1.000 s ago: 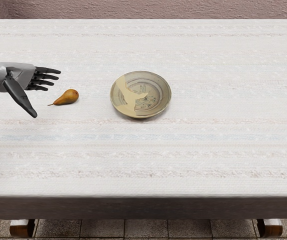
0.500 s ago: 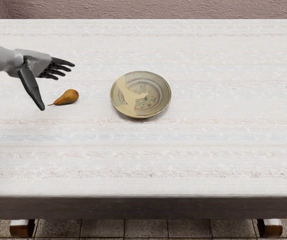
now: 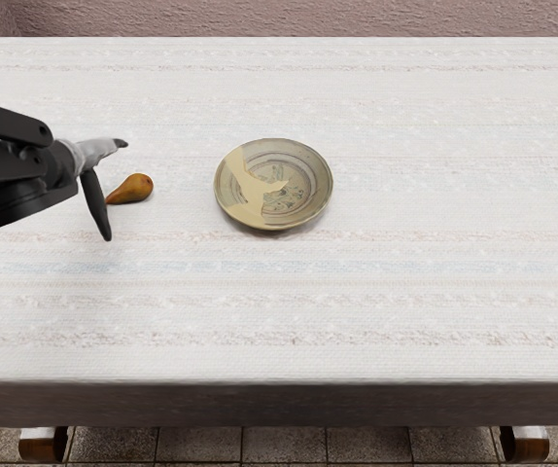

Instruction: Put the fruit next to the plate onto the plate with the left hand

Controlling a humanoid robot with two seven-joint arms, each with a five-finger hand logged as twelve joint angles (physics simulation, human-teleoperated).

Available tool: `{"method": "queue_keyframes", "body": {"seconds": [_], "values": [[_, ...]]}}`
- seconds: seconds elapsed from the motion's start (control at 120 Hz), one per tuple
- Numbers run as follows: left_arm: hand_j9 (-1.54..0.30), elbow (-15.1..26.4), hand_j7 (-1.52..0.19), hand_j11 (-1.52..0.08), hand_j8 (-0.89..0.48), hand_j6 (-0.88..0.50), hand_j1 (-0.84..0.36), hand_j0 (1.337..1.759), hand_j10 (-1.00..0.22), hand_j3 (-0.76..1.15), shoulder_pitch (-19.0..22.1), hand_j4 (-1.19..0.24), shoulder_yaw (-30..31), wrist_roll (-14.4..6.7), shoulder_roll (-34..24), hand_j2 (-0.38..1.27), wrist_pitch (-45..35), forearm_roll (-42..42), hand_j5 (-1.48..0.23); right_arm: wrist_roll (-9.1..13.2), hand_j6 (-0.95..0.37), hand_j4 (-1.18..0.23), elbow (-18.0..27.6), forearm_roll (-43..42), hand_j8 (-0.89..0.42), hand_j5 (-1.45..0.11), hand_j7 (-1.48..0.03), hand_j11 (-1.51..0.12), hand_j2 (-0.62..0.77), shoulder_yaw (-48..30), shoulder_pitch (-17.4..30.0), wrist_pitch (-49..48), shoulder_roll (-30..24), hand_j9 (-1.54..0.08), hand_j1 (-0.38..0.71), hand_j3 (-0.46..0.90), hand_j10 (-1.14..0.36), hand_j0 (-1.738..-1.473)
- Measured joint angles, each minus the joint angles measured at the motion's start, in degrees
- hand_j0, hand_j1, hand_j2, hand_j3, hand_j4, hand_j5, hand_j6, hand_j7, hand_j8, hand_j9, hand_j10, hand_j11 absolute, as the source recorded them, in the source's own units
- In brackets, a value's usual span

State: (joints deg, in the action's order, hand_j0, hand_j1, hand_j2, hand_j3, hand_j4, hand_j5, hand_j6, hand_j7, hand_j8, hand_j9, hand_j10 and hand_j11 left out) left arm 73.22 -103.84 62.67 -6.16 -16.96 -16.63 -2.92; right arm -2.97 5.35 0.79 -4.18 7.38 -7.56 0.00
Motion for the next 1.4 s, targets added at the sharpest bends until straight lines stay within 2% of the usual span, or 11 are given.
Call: {"method": "queue_keyframes", "body": {"seconds": [0.125,0.292,0.375,0.508,0.675,0.95,1.15,1.4], "values": [[-0.01,-0.13,-0.01,-0.01,-0.01,-0.01,0.34,1.658,-0.01,0.0,1.47,-0.01,-2.17,-0.24,3.28,0.0,-3.34,-0.44,-0.01,0.02,-0.02,-0.02,0.0,0.0,-0.02,-0.02,-0.02,-0.02,0.0,0.0,0.0,0.0,0.0,-0.02,-0.33,0.0,-0.02,-1.658],[-0.01,-0.45,-0.01,-0.01,-0.01,-0.01,0.34,1.658,-0.01,0.0,2.15,-0.01,-3.91,-0.37,3.52,0.0,-4.59,-0.52,-0.01,0.02,-0.02,-0.02,-0.01,0.0,-0.02,-0.02,-0.02,-0.02,0.0,-0.01,0.0,0.0,0.0,-0.02,-0.33,0.0,-0.02,-1.658],[-0.01,-2.68,-0.01,-0.01,-0.01,-0.01,0.34,1.658,-0.01,0.0,4.29,-0.01,-4.13,-0.4,3.87,0.0,-4.81,-0.56,-0.01,0.03,-0.02,-0.02,0.0,0.0,-0.02,-0.02,-0.02,-0.02,0.0,-0.02,0.0,0.0,0.0,-0.02,-0.33,0.0,-0.02,-1.658],[-0.01,-9.13,-0.01,-0.01,-0.01,-0.01,0.34,1.658,-0.01,0.0,8.29,-0.01,-4.27,-0.34,3.87,0.0,-4.65,-0.73,-0.01,0.02,-0.02,-0.02,-0.02,0.0,-0.02,-0.02,-0.02,-0.02,0.0,-0.01,0.0,0.0,0.0,-0.02,-0.33,0.0,-0.02,-1.658],[-0.01,-15.65,-0.01,-0.01,-0.01,-0.01,0.34,1.658,-0.01,0.0,9.23,-0.01,-5.17,-0.08,4.56,0.0,-0.23,-0.66,-0.01,0.02,-0.02,-0.02,-0.01,0.0,-0.02,-0.02,-0.02,-0.02,0.0,0.0,0.0,0.0,0.0,-0.02,-0.33,0.0,-0.02,-1.658],[-0.01,-18.56,-0.01,-0.01,-0.01,-0.01,0.34,1.658,-0.01,0.0,13.16,-0.01,-6.61,-0.01,5.64,0.0,3.41,-0.72,-0.01,0.01,-0.02,-0.02,-0.01,0.0,-0.02,-0.02,-0.02,-0.02,0.0,0.0,0.0,0.0,0.0,-0.02,-0.33,0.0,-0.02,-1.658],[-0.03,-25.21,-0.03,-0.03,-0.03,-0.03,0.32,1.658,-0.03,0.0,16.29,-0.03,-7.01,0.01,5.63,0.01,7.65,-1.09,-0.03,0.01,-0.02,-0.02,0.0,0.0,-0.02,-0.02,-0.02,-0.02,0.0,0.0,0.0,0.0,0.0,-0.02,-0.33,0.0,-0.02,-1.658],[-0.2,-28.14,-0.2,-0.2,-0.15,-0.15,0.17,1.658,-0.15,0.0,16.98,-0.15,-8.73,0.01,6.5,0.03,8.04,-1.15,-0.2,0.01,-0.02,-0.02,-0.01,0.0,-0.02,-0.02,-0.02,-0.02,0.0,-0.01,0.0,0.0,0.0,-0.02,-0.33,0.0,-0.02,-1.658]]}}
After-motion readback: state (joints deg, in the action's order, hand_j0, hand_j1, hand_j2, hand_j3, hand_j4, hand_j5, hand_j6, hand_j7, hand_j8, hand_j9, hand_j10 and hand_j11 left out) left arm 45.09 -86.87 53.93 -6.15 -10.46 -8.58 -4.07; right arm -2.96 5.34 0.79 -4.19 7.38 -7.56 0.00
